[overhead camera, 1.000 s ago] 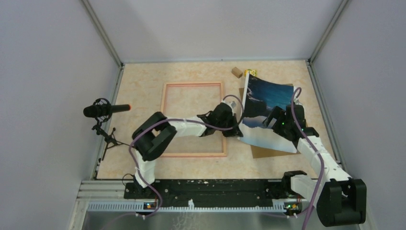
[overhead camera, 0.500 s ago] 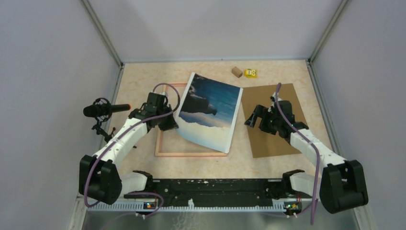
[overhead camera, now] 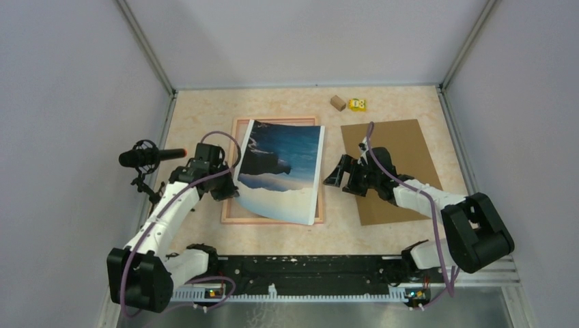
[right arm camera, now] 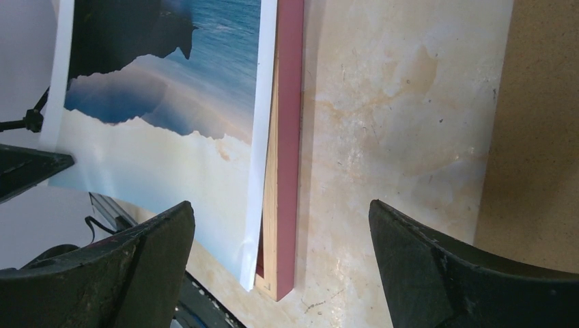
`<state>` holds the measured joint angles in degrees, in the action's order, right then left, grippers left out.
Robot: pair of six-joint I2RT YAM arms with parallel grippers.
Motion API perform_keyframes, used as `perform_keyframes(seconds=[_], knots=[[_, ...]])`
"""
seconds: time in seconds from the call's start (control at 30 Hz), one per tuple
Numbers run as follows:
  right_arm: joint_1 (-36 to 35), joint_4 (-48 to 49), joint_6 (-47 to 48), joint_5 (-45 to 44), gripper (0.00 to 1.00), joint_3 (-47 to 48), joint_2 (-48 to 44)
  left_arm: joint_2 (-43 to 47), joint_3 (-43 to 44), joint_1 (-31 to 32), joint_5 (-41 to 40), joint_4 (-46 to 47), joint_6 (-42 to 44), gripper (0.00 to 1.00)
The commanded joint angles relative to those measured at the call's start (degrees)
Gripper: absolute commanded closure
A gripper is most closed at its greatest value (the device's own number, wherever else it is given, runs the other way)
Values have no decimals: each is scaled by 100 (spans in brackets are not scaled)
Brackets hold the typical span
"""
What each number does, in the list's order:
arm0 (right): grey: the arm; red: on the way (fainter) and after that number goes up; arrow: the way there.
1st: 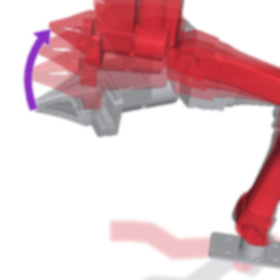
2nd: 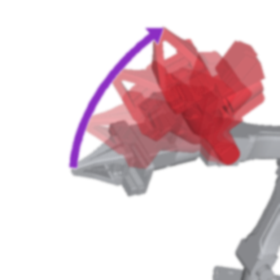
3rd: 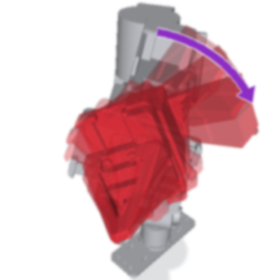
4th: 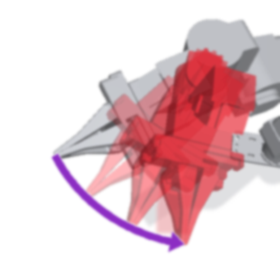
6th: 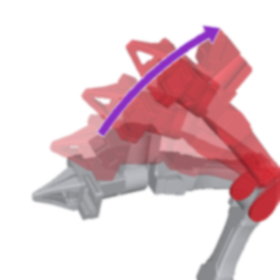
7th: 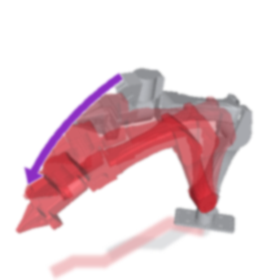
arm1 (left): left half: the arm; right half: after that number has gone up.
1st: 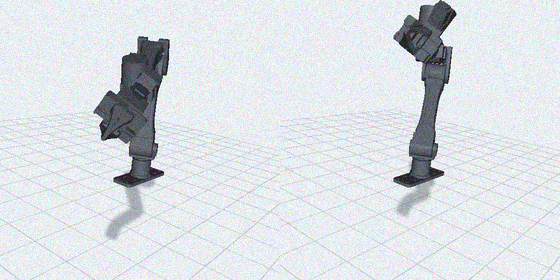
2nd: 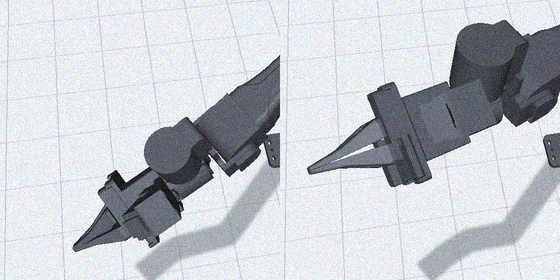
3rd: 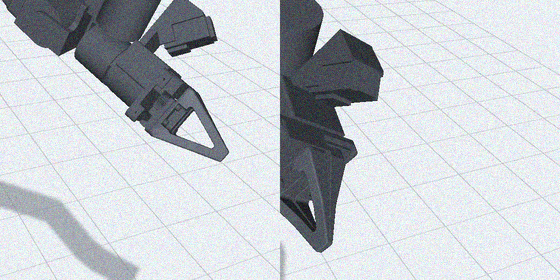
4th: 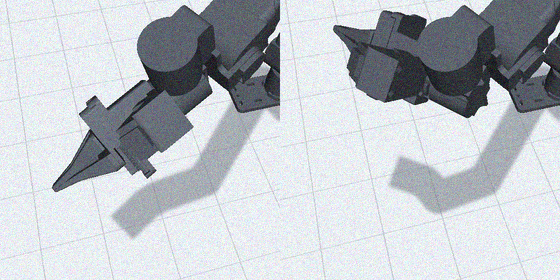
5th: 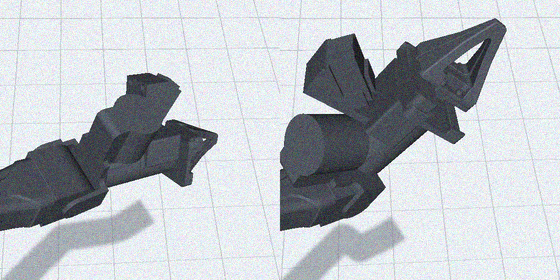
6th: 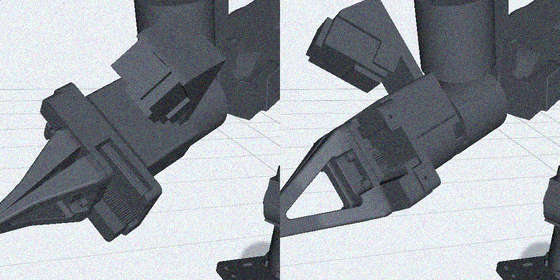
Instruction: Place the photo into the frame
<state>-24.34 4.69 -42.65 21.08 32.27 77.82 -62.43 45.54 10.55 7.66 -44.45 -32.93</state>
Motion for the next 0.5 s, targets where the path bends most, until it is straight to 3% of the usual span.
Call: perform_keyframes(seconds=[0.0,0.13,0.23,0.3,0.47], knots=[[-98,63,74,-207,5,-13,-28,433,1235,-26,-1132,-593,409,100],[-98,-97,198,-278,5,-30,-76,718,2495,-26,-2494,-1059,874,100],[-97,-158,255,-216,6,-6,-73,982,3081,-26,-2557,-779,1430,100],[-98,-240,285,-192,6,6,-134,966,3496,-26,-2347,-659,1588,100],[-98,-451,328,-387,6,-34,-458,120,4465,134,-573,-664,2122,100]])
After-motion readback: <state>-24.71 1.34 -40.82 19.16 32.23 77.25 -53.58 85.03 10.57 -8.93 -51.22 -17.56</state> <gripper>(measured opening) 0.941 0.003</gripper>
